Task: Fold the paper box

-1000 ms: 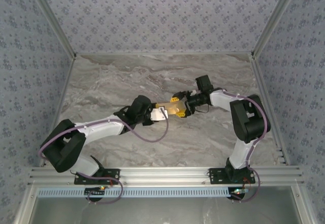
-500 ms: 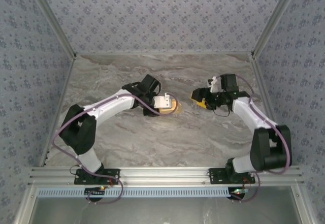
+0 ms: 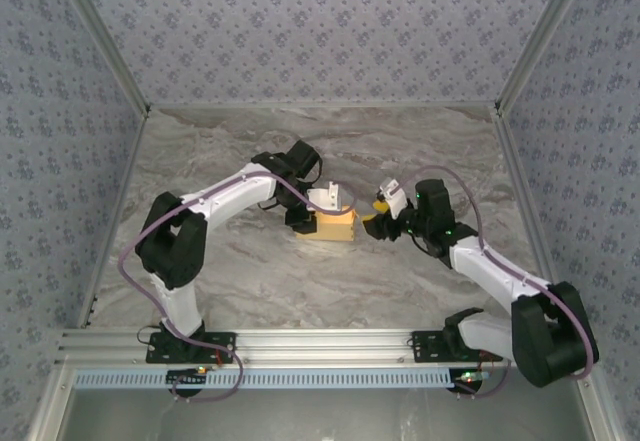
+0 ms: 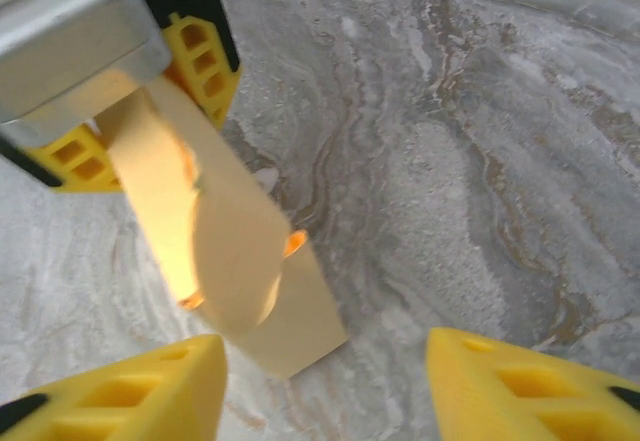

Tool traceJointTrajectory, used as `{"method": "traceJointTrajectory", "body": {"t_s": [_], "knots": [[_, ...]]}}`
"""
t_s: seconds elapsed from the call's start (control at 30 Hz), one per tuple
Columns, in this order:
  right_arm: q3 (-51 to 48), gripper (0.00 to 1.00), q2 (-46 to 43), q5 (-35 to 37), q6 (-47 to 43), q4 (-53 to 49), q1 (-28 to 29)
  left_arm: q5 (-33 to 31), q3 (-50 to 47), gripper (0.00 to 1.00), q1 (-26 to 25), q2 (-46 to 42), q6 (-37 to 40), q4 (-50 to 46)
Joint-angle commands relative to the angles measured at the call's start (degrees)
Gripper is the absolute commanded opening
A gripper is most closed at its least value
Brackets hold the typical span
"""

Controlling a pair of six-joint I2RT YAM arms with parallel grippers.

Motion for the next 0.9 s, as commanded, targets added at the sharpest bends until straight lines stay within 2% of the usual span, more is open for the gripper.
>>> {"method": "traceJointTrajectory", "body": {"t_s": [0.0, 0.17, 0.23, 0.33, 0.6, 0.73, 0.87], "knots": [[3.94, 0.48, 2.11, 1.53, -1.95, 2.68, 1.64, 4.14, 1.04, 0.51, 0.14, 1.64, -0.90, -1.07], [5.40, 0.33, 4.52, 2.06, -0.78, 1.66, 2.62, 4.37, 1.91, 0.53, 0.19, 2.43, -1.96, -0.41], [5.67, 0.32, 5.04, 2.34, -0.95, 0.77, 2.70, 4.45, 2.17, 0.53, 0.14, 2.66, -2.26, -0.31], [5.51, 0.36, 4.89, 2.23, -3.27, -1.00, 2.45, 4.96, 2.18, 0.54, 0.12, 2.59, -2.56, -0.23], [6.07, 0.52, 3.85, -4.21, -7.10, -4.25, -1.37, 6.57, 2.42, 0.60, 0.37, 0.91, -2.77, -0.14], [6.74, 0.57, 3.13, -4.38, -7.34, -6.52, -2.51, 6.57, 2.80, 0.63, 0.38, 1.08, -2.62, -0.49], [6.32, 0.58, 2.42, -5.53, -7.44, -8.25, -4.69, 7.06, 2.24, 0.65, 0.38, 0.68, -2.29, 0.41]]}}
